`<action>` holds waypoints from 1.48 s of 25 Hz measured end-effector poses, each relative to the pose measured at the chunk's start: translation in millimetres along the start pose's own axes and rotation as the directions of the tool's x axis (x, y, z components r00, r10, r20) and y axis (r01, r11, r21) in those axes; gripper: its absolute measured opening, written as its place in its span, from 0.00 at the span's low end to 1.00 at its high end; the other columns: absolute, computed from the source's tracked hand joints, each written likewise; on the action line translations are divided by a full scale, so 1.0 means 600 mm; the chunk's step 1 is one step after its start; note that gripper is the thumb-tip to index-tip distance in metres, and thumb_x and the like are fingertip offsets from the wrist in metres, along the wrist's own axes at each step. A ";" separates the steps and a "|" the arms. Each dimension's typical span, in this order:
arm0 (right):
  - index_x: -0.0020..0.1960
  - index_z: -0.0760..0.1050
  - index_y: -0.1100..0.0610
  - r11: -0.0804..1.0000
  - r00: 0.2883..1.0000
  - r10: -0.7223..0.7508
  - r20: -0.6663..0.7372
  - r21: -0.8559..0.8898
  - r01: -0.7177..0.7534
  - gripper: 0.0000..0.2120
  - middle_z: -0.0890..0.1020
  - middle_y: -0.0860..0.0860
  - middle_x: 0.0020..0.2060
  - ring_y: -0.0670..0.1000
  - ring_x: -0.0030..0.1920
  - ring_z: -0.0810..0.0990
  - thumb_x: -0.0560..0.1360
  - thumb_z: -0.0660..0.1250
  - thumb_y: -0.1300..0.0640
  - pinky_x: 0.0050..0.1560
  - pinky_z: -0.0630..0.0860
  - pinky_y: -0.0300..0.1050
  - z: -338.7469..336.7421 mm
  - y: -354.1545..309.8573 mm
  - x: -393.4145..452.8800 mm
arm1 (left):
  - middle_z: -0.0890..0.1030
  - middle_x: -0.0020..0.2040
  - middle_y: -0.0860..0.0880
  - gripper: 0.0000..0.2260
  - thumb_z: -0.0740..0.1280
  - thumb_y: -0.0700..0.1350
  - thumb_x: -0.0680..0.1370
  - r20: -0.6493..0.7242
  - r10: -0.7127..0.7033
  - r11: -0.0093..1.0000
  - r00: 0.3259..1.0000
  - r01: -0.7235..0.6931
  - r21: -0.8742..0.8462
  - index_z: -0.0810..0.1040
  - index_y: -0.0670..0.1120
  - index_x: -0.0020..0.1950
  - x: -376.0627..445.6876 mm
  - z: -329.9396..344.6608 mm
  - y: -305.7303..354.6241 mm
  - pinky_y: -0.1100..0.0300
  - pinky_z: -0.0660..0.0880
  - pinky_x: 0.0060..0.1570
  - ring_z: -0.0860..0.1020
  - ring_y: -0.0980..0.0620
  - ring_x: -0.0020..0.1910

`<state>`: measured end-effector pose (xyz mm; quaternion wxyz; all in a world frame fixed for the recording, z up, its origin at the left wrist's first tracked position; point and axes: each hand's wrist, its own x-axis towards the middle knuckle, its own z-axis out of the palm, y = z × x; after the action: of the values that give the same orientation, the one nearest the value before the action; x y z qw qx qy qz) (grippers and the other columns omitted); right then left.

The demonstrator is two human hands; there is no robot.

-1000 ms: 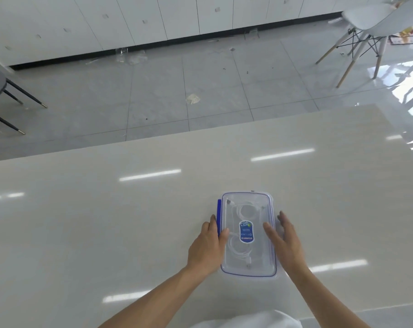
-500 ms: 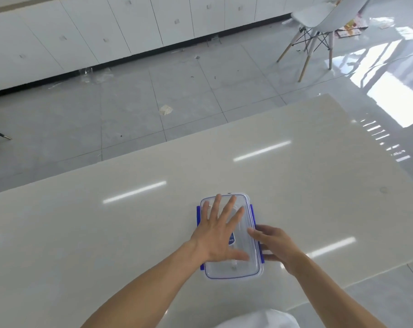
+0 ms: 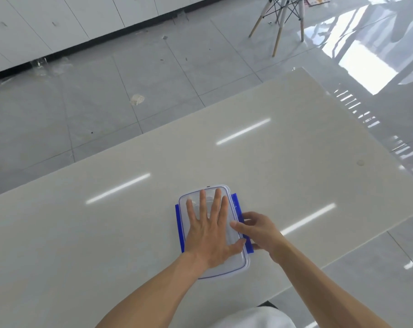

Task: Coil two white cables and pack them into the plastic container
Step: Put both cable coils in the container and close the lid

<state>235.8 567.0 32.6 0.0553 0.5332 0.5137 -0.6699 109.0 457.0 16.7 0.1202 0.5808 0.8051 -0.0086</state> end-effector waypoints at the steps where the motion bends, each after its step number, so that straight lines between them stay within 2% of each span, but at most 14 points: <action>1: 0.60 0.77 0.53 1.000 0.999 -0.014 -0.032 -0.001 0.014 0.22 0.86 0.50 0.46 0.49 0.40 0.88 0.70 0.77 0.48 0.36 0.85 0.44 0.002 0.002 0.001 | 0.54 0.82 0.41 0.46 0.45 0.75 0.73 -0.011 -0.001 1.000 1.000 0.001 0.000 0.57 0.42 0.80 0.001 0.002 -0.001 0.25 0.48 0.71 0.46 0.31 0.79; 4: 0.57 0.79 0.50 0.994 0.986 -0.089 -0.143 -0.079 0.079 0.19 0.85 0.48 0.44 0.49 0.41 0.86 0.70 0.76 0.45 0.37 0.83 0.43 0.009 0.009 -0.002 | 0.52 0.82 0.41 0.45 0.46 0.73 0.75 -0.029 0.004 1.000 1.000 -0.003 0.011 0.55 0.42 0.80 0.002 0.004 -0.003 0.26 0.47 0.71 0.45 0.31 0.79; 7: 0.57 0.81 0.48 0.958 0.962 -0.197 -0.187 -0.244 0.148 0.17 0.83 0.40 0.43 0.42 0.41 0.83 0.72 0.72 0.42 0.33 0.75 0.34 0.021 0.010 -0.005 | 0.50 0.82 0.41 0.36 0.48 0.63 0.79 -0.030 0.019 0.999 0.999 -0.018 0.040 0.51 0.42 0.81 -0.003 0.002 -0.005 0.26 0.51 0.70 0.46 0.31 0.79; 10: 0.57 0.82 0.47 0.925 0.946 -0.255 -0.201 -0.337 0.177 0.14 0.81 0.35 0.41 0.39 0.39 0.81 0.74 0.70 0.42 0.32 0.74 0.32 0.028 0.008 -0.008 | 0.48 0.82 0.40 0.34 0.50 0.57 0.78 -0.013 0.005 0.997 1.000 -0.004 0.076 0.50 0.41 0.81 -0.006 0.001 -0.005 0.27 0.52 0.69 0.44 0.31 0.79; 15: 0.54 0.83 0.48 0.816 0.889 -0.390 -0.241 -0.537 0.213 0.15 0.83 0.43 0.44 0.46 0.41 0.80 0.75 0.66 0.41 0.39 0.77 0.41 0.035 0.016 -0.010 | 0.49 0.82 0.41 0.34 0.51 0.56 0.79 -0.009 -0.006 0.996 1.000 0.007 0.094 0.51 0.41 0.81 -0.006 -0.001 -0.003 0.27 0.50 0.70 0.44 0.31 0.79; 20: 0.53 0.82 0.52 0.735 0.869 -0.440 -0.225 -0.646 0.205 0.16 0.78 0.47 0.40 0.49 0.38 0.76 0.78 0.64 0.42 0.32 0.66 0.36 0.037 0.012 -0.014 | 0.48 0.82 0.40 0.34 0.51 0.56 0.79 0.009 -0.003 0.995 1.000 0.002 0.097 0.50 0.40 0.81 -0.005 0.003 -0.004 0.26 0.50 0.70 0.44 0.30 0.79; 24: 0.51 0.78 0.52 0.560 0.846 -0.504 -0.175 -0.812 0.166 0.15 0.77 0.47 0.40 0.51 0.35 0.75 0.81 0.58 0.43 0.28 0.63 0.38 0.046 0.008 -0.019 | 0.49 0.82 0.39 0.34 0.49 0.57 0.79 0.047 0.000 0.994 0.999 -0.005 0.110 0.50 0.40 0.81 -0.002 -0.001 -0.004 0.26 0.50 0.70 0.44 0.29 0.79; 26: 0.51 0.78 0.53 0.580 0.850 -0.497 -0.174 -0.795 0.176 0.16 0.78 0.47 0.40 0.51 0.36 0.76 0.81 0.58 0.43 0.29 0.69 0.39 0.046 0.004 -0.022 | 0.48 0.82 0.40 0.34 0.50 0.57 0.79 0.074 -0.009 0.992 0.997 0.000 0.125 0.49 0.40 0.81 -0.005 -0.004 -0.003 0.26 0.50 0.70 0.43 0.30 0.79; 29: 0.54 0.80 0.51 0.632 0.878 -0.444 -0.179 -0.757 0.165 0.16 0.81 0.48 0.44 0.51 0.40 0.80 0.80 0.60 0.41 0.41 0.80 0.45 0.041 -0.001 -0.024 | 0.45 0.83 0.42 0.34 0.47 0.59 0.80 0.112 -0.005 0.991 0.994 -0.010 0.132 0.47 0.42 0.81 -0.006 -0.015 -0.005 0.27 0.49 0.71 0.40 0.32 0.79; 31: 0.65 0.76 0.48 0.712 0.912 -0.383 -0.148 -0.676 0.189 0.19 0.84 0.46 0.51 0.50 0.45 0.82 0.77 0.64 0.41 0.46 0.82 0.46 0.029 -0.008 -0.017 | 0.45 0.83 0.44 0.34 0.48 0.60 0.80 0.109 -0.029 0.995 0.994 0.019 0.096 0.47 0.44 0.82 -0.007 -0.027 -0.004 0.29 0.47 0.73 0.40 0.36 0.80; 32: 0.72 0.68 0.46 0.758 0.931 -0.350 -0.102 -0.615 0.217 0.27 0.82 0.45 0.55 0.50 0.47 0.83 0.76 0.67 0.42 0.47 0.82 0.46 0.022 -0.017 -0.014 | 0.46 0.83 0.44 0.34 0.50 0.61 0.80 0.101 -0.055 0.996 0.993 0.047 0.080 0.48 0.45 0.82 -0.010 -0.035 0.003 0.31 0.48 0.73 0.42 0.37 0.80; 34: 0.78 0.51 0.40 0.776 0.940 -0.339 0.037 -0.554 0.301 0.44 0.72 0.42 0.62 0.52 0.52 0.82 0.72 0.74 0.47 0.51 0.81 0.47 0.001 -0.043 0.002 | 0.56 0.81 0.44 0.33 0.56 0.60 0.79 0.081 -0.114 0.993 0.990 0.112 0.036 0.56 0.45 0.80 -0.029 -0.047 0.029 0.33 0.56 0.72 0.57 0.37 0.78; 35: 0.79 0.46 0.38 0.749 0.929 -0.350 0.118 -0.560 0.354 0.48 0.66 0.42 0.64 0.52 0.55 0.81 0.71 0.75 0.50 0.53 0.81 0.49 -0.006 -0.058 0.012 | 0.62 0.79 0.44 0.33 0.58 0.59 0.77 0.072 -0.131 0.991 0.989 0.132 -0.002 0.60 0.45 0.78 -0.046 -0.047 0.043 0.35 0.62 0.70 0.65 0.38 0.74; 37: 0.79 0.49 0.39 0.651 0.887 -0.380 0.263 -0.604 0.459 0.48 0.61 0.43 0.71 0.52 0.64 0.74 0.70 0.75 0.55 0.62 0.78 0.50 -0.007 -0.085 0.034 | 0.69 0.74 0.46 0.33 0.60 0.60 0.75 0.058 -0.153 0.985 0.986 0.157 -0.071 0.66 0.43 0.75 -0.083 -0.039 0.061 0.37 0.67 0.66 0.72 0.41 0.68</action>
<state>198.5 603.5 49.6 0.1095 0.3077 0.8190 -0.4718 153.9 425.8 54.5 0.1622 0.5110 0.8441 -0.0028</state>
